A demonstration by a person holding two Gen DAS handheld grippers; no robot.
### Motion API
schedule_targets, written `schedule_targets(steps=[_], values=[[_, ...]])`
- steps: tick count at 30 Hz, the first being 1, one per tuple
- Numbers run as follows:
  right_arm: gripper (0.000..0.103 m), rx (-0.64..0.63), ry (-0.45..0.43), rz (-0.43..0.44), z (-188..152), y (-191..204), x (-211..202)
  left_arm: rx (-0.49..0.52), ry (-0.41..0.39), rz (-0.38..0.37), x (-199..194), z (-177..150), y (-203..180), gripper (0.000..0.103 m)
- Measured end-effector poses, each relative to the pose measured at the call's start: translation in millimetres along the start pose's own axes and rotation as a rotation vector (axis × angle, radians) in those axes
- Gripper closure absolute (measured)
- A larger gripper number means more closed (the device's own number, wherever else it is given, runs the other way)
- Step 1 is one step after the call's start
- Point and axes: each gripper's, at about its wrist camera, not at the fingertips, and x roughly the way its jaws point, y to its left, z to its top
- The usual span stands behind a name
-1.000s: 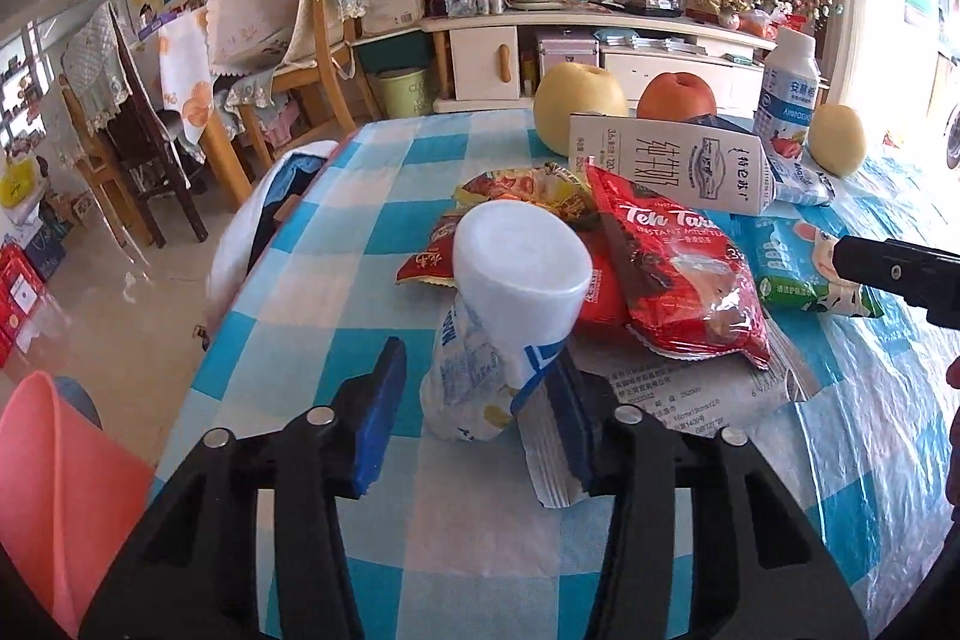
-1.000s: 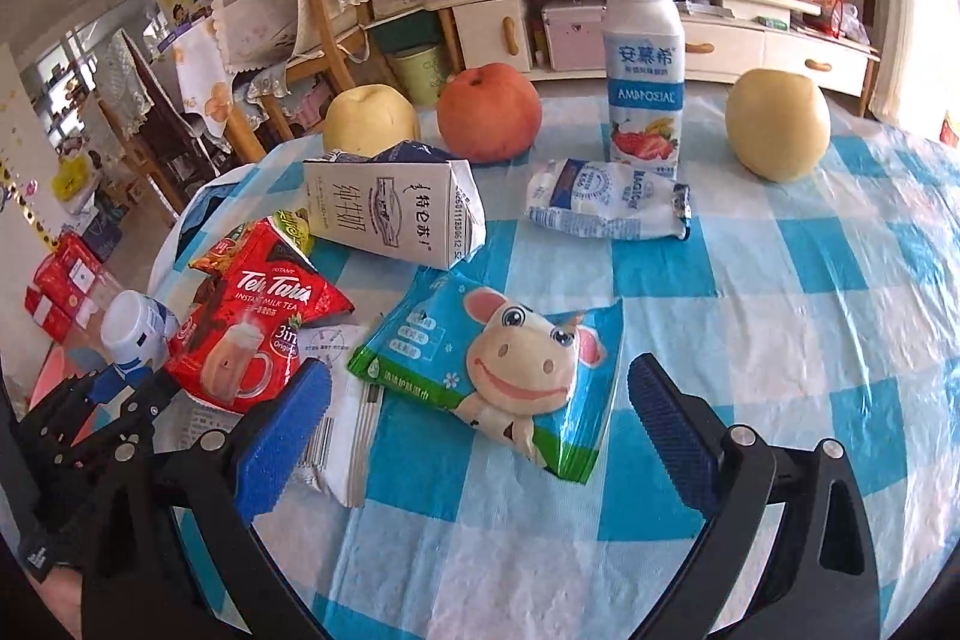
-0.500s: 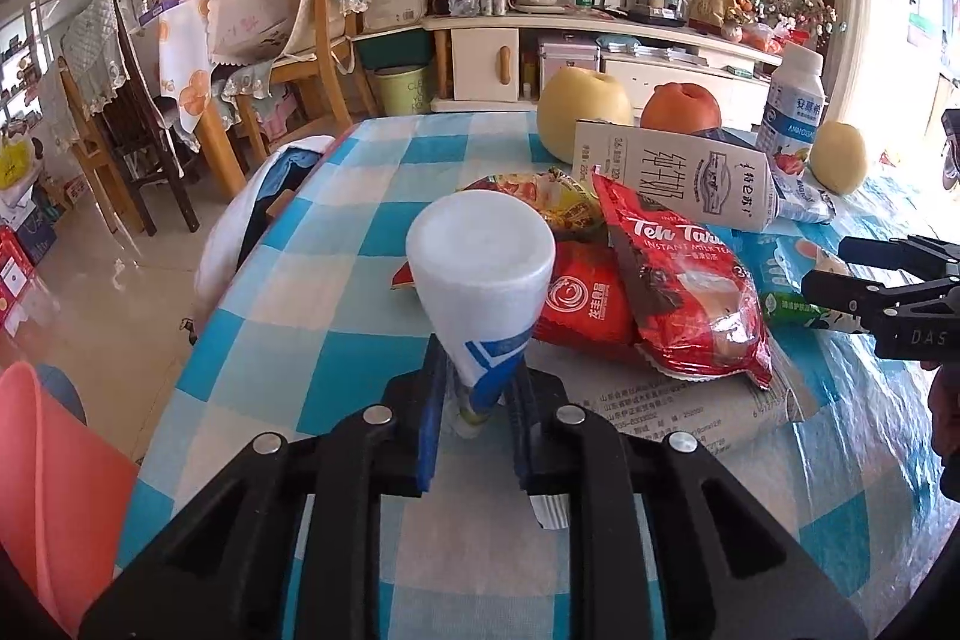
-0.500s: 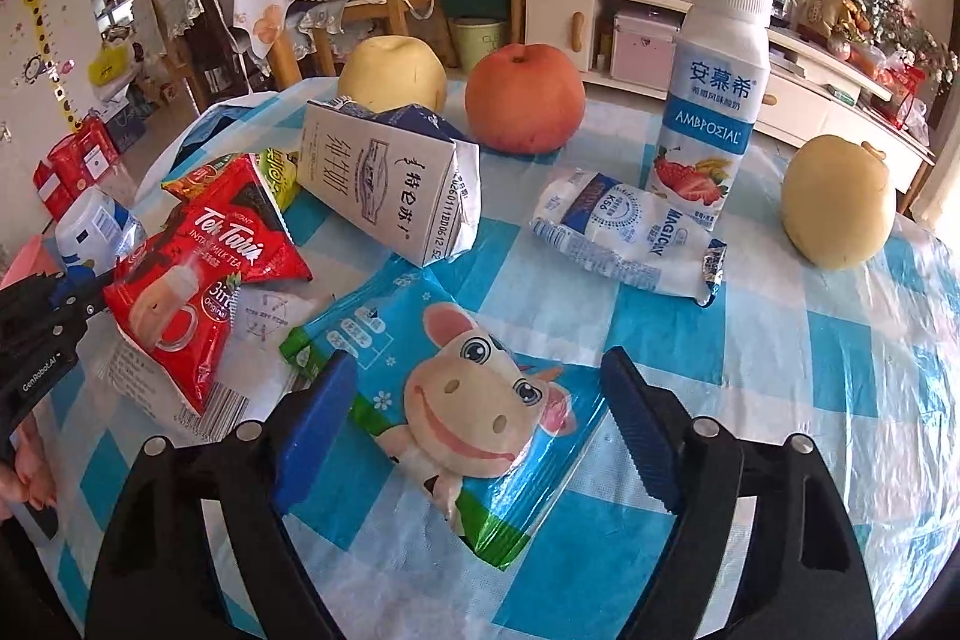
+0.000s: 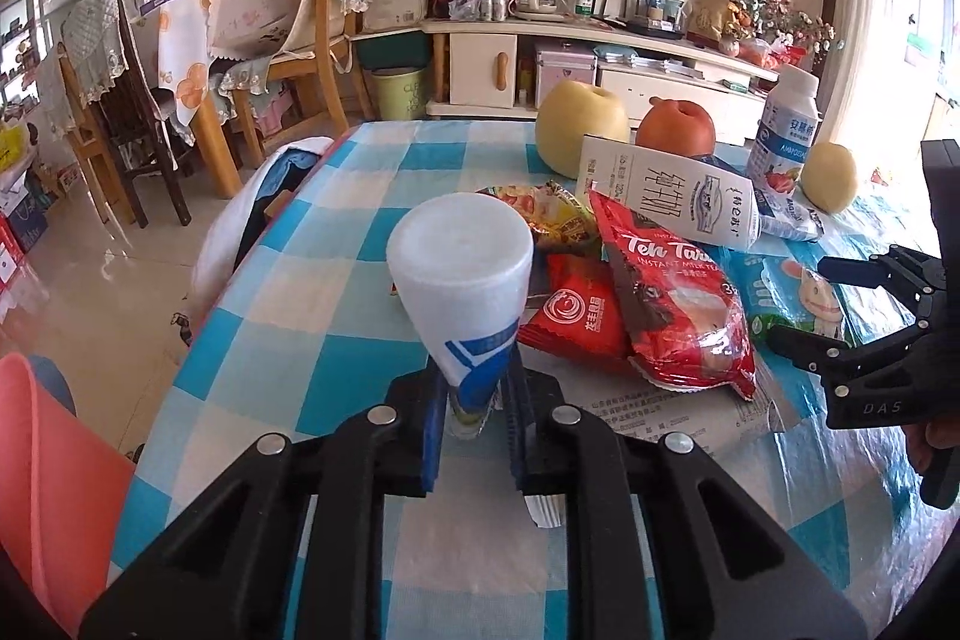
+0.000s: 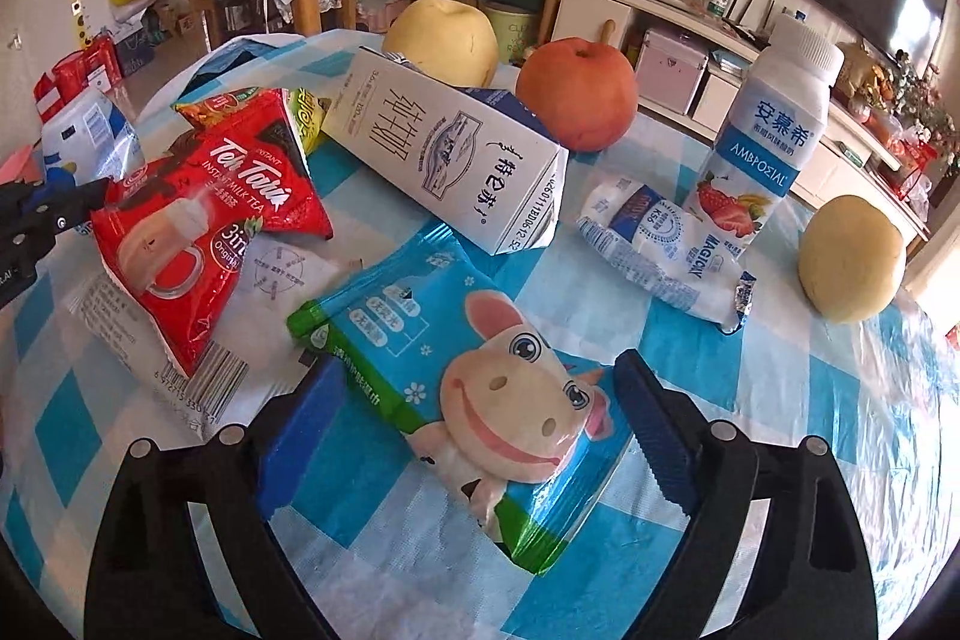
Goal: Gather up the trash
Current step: 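Grasp the white cup with the left tool while the right tool grasps the cow-print snack packet, then drop the white cup and cow packet into the pink bucket with the left and right tools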
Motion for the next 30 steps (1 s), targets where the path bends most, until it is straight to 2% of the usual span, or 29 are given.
schedule_targets(steps=[4, 13, 20, 30], values=[[0.021, -0.009, 0.009, -0.007, 1.4, 2.1, 3.1, -0.008, -0.003, -0.004, -1.5, 0.2, 1.0, 0.085], [0.047, -0.04, 0.013, -0.005, -1.3, 6.7, 3.8, -0.034, -0.002, -0.02, -2.6, 0.2, 4.6, 0.085], [0.063, -0.036, 0.013, -0.046, -4.2, 11.8, -2.4, -0.042, -0.019, -0.03, -8.1, 0.5, 7.1, 0.085], [0.069, 0.004, -0.003, -0.076, -14.6, 19.9, -21.0, -0.045, -0.029, -0.05, -15.6, -2.2, 8.7, 0.089]])
